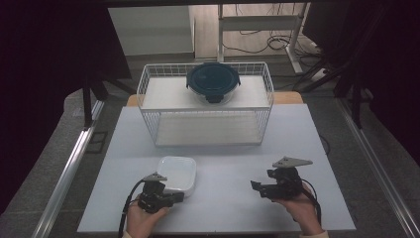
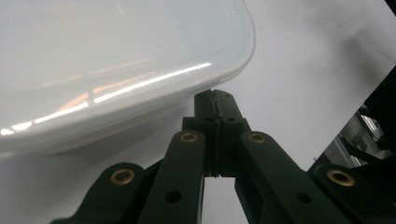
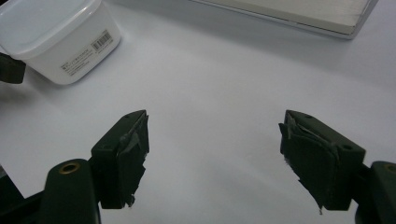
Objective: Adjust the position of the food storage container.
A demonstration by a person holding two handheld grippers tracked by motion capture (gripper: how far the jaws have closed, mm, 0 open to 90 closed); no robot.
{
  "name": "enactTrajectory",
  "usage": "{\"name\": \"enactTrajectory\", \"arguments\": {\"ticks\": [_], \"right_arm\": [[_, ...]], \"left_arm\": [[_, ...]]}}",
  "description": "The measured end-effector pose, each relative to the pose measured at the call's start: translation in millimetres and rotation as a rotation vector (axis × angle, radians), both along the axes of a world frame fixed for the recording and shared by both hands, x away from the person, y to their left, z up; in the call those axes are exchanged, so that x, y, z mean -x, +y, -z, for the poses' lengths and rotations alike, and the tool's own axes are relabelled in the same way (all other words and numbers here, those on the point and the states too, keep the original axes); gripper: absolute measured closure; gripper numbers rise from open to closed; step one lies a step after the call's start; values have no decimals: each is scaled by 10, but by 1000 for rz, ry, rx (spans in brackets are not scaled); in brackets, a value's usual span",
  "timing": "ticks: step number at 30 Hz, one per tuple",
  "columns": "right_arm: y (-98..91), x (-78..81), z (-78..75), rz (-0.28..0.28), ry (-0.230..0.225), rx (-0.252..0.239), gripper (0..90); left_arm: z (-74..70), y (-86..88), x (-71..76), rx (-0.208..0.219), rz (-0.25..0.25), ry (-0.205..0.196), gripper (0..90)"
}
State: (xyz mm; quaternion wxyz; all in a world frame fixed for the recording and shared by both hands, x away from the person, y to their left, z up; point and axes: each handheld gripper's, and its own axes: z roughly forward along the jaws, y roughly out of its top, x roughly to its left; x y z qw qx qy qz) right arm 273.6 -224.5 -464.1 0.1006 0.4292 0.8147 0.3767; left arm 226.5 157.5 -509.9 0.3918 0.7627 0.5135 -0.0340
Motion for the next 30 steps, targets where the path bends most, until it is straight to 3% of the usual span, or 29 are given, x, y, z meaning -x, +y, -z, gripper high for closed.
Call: {"name": "enactTrajectory", "arguments": {"ticks": [3,8,10,11,14,15,18,25,30], "right_arm": [[-3,1,1,1,-1,0,239],[-1,6,-2,-4,-2,0,239],[-6,3,-2,0,-3,1,239],[-6,3,-2,0,-3,1,239],[-5,3,-4,0,-5,3,239],[-2,6,-7,0,-5,2,239],[-2,2,-1,1,-3,4,239],[-7,-3,8,4,-1,10,239],[-5,-8,27,-3,2,12,238]], "left_arm": [[-20,4,15,5,5,-6,900],[-215,169,161,18,7,-58,900],[-377,410,190,18,-52,-103,900],[-377,410,190,18,-52,-103,900],[-440,651,129,5,-113,-114,900],[-423,760,66,-23,-141,-109,900],[-324,870,-52,-57,-165,-83,900],[-58,896,-244,-75,-159,-7,900],[7,851,-272,-66,-141,8,900]]}}
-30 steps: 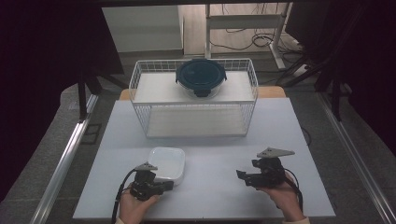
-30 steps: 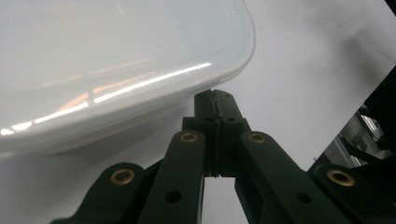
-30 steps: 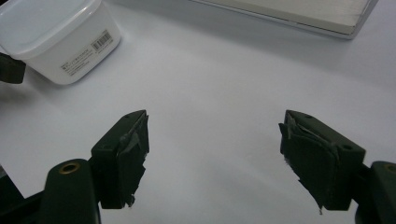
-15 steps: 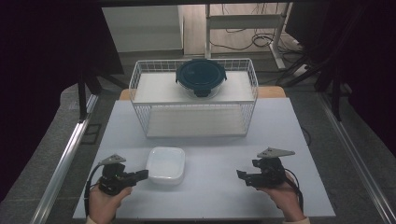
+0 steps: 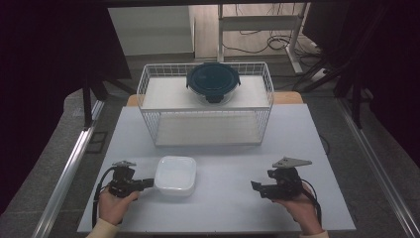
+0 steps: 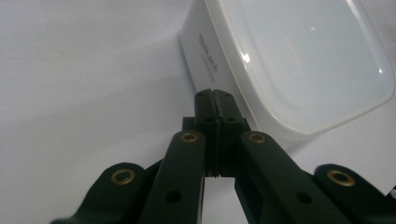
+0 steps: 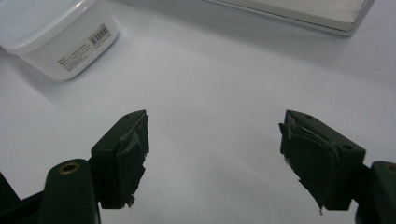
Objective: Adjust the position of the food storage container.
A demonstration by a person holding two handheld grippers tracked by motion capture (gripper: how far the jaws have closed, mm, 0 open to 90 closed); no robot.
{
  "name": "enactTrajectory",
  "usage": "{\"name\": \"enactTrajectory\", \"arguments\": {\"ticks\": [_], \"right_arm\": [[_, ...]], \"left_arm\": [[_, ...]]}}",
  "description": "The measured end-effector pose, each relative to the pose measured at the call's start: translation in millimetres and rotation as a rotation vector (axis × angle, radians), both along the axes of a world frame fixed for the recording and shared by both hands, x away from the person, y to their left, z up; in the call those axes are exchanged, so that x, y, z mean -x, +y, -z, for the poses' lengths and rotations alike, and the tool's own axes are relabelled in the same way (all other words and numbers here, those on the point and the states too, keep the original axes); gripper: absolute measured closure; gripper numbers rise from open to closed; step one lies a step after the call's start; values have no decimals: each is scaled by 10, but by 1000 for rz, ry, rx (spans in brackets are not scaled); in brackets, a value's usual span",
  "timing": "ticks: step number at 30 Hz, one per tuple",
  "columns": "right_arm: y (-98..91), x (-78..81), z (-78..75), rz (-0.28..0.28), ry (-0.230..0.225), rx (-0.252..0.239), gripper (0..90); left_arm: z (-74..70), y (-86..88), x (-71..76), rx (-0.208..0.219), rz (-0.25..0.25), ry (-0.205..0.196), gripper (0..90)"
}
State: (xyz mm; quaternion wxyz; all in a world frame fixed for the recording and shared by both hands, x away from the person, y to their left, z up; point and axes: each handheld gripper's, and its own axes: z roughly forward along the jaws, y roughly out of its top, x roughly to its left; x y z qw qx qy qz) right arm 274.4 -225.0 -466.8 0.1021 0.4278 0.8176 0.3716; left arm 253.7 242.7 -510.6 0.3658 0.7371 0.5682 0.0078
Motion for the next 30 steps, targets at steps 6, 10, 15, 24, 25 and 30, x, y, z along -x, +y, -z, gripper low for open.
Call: {"name": "enactTrajectory", "arguments": {"ticks": [6,10,15,24,25,30], "right_arm": [[-7,4,-11,4,-3,-2,238],[-8,7,-21,9,-4,-5,238],[-10,3,-16,8,-5,-3,238],[3,7,-15,5,-4,-1,238],[4,9,-17,3,-4,-1,237],[-6,9,-27,10,-7,-2,237]], "left_arm": [[10,-82,38,17,32,6,900],[2,-127,70,27,45,5,900],[44,-287,95,41,78,17,900],[93,-580,125,46,144,35,900],[95,-632,125,50,151,33,900],[79,-771,89,53,183,29,900]]}}
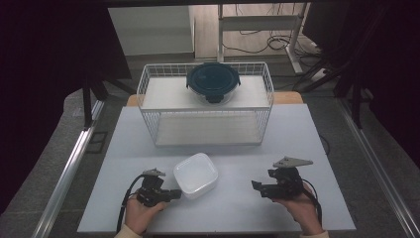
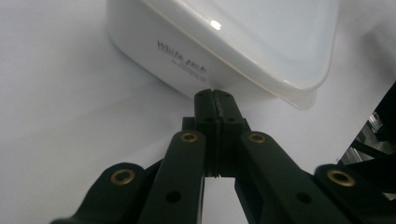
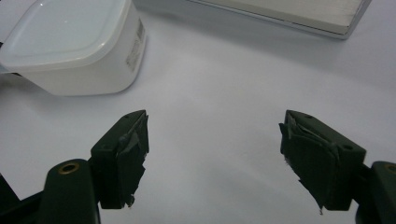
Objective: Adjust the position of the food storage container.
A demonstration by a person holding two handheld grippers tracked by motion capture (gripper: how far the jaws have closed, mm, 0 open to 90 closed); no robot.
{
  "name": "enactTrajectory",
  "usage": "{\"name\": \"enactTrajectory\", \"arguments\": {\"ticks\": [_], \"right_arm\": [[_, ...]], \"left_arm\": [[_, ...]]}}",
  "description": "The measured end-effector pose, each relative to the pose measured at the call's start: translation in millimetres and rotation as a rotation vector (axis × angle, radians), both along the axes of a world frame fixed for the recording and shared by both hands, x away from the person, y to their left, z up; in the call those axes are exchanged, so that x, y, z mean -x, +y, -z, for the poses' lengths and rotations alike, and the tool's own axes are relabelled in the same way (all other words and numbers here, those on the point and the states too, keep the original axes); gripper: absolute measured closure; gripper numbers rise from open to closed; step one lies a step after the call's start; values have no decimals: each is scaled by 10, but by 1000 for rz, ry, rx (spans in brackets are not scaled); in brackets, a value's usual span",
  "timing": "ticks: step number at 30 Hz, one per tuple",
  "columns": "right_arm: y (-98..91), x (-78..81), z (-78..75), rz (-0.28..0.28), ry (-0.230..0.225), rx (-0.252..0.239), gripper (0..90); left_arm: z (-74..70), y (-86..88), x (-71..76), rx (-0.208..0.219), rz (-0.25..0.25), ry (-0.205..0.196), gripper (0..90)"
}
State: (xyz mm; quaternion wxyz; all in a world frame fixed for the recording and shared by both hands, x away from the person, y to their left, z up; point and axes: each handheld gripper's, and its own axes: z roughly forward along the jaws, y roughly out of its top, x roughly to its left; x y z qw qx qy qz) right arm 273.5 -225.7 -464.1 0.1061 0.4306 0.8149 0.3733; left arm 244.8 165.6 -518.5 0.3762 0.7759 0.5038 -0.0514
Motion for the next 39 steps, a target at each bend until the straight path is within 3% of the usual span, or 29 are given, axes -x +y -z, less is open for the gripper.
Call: {"name": "enactTrajectory", "arguments": {"ticks": [5,9,14,15,20,26,27,33,39], "right_arm": [[-7,-4,6,1,0,-1,237],[-10,-4,4,0,-1,0,237],[-5,-3,1,3,-2,2,237],[-1,-1,3,2,0,3,237],[-13,-12,14,1,0,6,237],[-32,-14,9,9,1,3,237],[-25,-11,11,8,2,5,237],[-26,-11,13,9,0,6,237],[-21,-10,13,7,-4,9,237]], "left_arm": [[-24,-19,9,6,10,-2,900],[-102,160,-13,10,-41,-27,900],[-203,349,-200,-9,-105,-60,900],[-216,405,-294,-16,-126,-63,900],[-199,423,-473,-12,-135,-49,900],[-156,326,-631,-1,-104,-33,900],[-131,279,-644,-29,-83,-32,900],[-92,264,-630,-17,-54,-21,900],[-101,194,-556,-42,-19,-23,900]]}}
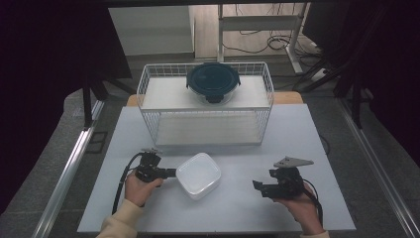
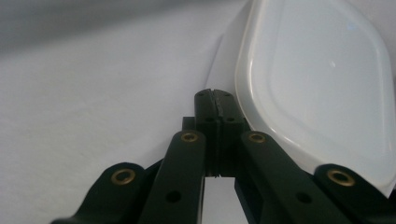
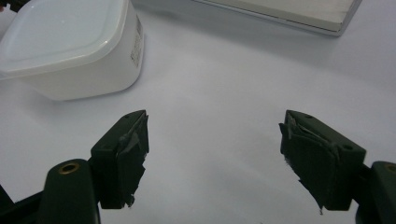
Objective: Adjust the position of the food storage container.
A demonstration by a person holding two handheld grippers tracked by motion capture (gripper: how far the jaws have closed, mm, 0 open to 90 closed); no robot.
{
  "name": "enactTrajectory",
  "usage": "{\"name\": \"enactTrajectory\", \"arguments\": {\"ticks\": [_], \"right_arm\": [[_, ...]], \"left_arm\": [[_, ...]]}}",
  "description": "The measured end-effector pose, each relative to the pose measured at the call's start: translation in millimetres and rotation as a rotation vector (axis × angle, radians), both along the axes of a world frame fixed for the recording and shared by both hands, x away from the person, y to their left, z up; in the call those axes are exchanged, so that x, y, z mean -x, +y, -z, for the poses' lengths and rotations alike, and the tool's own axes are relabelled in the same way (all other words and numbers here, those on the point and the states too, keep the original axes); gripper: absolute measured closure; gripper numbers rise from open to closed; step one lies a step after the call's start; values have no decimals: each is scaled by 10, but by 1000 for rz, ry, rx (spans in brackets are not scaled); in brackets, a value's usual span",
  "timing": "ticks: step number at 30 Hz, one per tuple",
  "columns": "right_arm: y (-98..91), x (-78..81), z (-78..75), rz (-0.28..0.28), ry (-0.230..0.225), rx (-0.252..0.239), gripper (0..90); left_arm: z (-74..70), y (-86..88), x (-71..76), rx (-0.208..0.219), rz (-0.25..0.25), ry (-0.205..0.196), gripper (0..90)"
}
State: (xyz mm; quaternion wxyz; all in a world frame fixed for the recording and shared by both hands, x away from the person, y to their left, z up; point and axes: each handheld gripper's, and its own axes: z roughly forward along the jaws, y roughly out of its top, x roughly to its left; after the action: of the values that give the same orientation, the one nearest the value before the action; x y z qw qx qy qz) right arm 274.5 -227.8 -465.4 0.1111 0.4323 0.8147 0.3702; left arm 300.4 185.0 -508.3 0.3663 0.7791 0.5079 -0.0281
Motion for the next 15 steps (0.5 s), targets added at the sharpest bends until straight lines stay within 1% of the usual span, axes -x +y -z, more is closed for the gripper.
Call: {"name": "enactTrajectory", "arguments": {"ticks": [2,4,7,8,9,10,11,12,13,14,15], "right_arm": [[1,3,-3,0,-2,-1,237],[8,10,-18,3,-8,-4,237],[11,12,-20,2,-9,-3,237],[14,14,-18,0,-7,-2,237],[14,14,-18,1,-7,-2,237],[12,12,-18,1,-6,-3,237],[12,12,-18,1,-6,-3,237],[13,11,-16,2,-5,-4,237],[13,11,-14,2,-5,-3,237],[17,10,-13,0,-5,-1,237],[16,10,-14,-1,-7,0,237]], "left_arm": [[-3,-19,22,-3,6,-4,900],[-21,-79,79,2,29,-12,900],[-26,-127,116,2,42,-10,900],[-24,-168,152,-1,57,-8,900],[-24,-168,152,-1,57,-8,900],[-21,-198,187,6,70,-8,900],[-21,-198,187,6,70,-8,900],[-5,-211,205,41,63,8,900],[17,-212,217,64,75,20,900],[48,-242,251,53,73,20,900],[64,-248,260,58,72,26,900]]}}
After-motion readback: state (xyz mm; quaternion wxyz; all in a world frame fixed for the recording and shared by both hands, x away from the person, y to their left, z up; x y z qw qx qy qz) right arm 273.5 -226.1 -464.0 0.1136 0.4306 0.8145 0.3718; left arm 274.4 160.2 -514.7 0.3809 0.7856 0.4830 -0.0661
